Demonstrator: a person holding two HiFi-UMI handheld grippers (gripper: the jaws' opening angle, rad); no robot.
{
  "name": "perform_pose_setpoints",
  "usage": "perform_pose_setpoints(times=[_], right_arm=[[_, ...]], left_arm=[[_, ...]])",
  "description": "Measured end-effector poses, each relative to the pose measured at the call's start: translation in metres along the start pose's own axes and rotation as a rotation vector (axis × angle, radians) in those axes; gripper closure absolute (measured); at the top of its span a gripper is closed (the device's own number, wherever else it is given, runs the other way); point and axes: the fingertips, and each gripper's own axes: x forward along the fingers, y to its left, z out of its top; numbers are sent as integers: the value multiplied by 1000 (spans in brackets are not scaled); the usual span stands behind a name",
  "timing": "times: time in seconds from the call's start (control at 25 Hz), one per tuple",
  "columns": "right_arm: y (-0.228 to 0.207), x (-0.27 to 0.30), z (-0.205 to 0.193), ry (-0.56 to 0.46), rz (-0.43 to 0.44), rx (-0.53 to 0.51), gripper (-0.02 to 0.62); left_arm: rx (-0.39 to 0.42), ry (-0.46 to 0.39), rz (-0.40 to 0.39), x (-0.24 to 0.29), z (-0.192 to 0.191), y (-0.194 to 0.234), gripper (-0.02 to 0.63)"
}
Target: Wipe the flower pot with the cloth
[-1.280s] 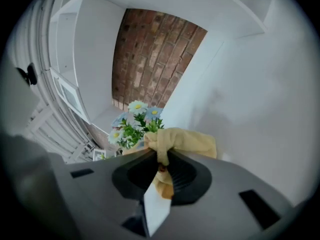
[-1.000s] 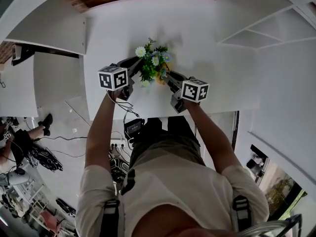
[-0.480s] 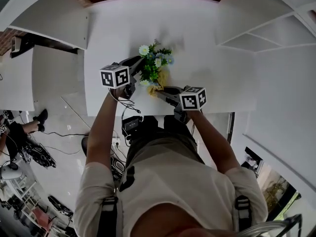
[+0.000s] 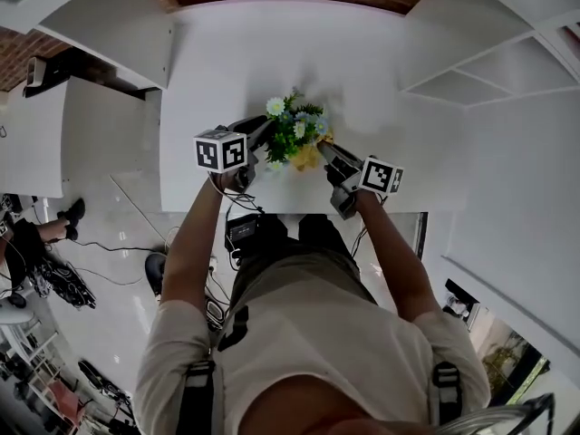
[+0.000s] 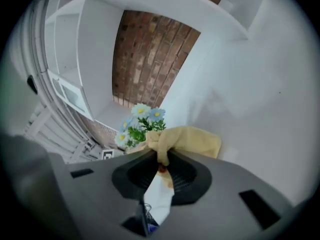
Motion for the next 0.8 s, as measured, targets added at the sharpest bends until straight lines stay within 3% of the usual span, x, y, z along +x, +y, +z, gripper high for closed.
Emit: perform_pose_setpoints(times=[0.12,0.28,0.68,0.8], right_arm=[[-8,14,-24,81,-52,-33,528],[-7,12,-46,87,-52,20,528],[20,8,-119,333,24,-8,528],[39,-9,-125,405,94,24,527]], left_arm=[[-19,-27,24,-3,-8,-3,517],[-25,-65,64,-6,-9,-4,518],[-20,-87,111,-13,-19,-9,519],[-40,-88,112,-14,-22,-11,518]])
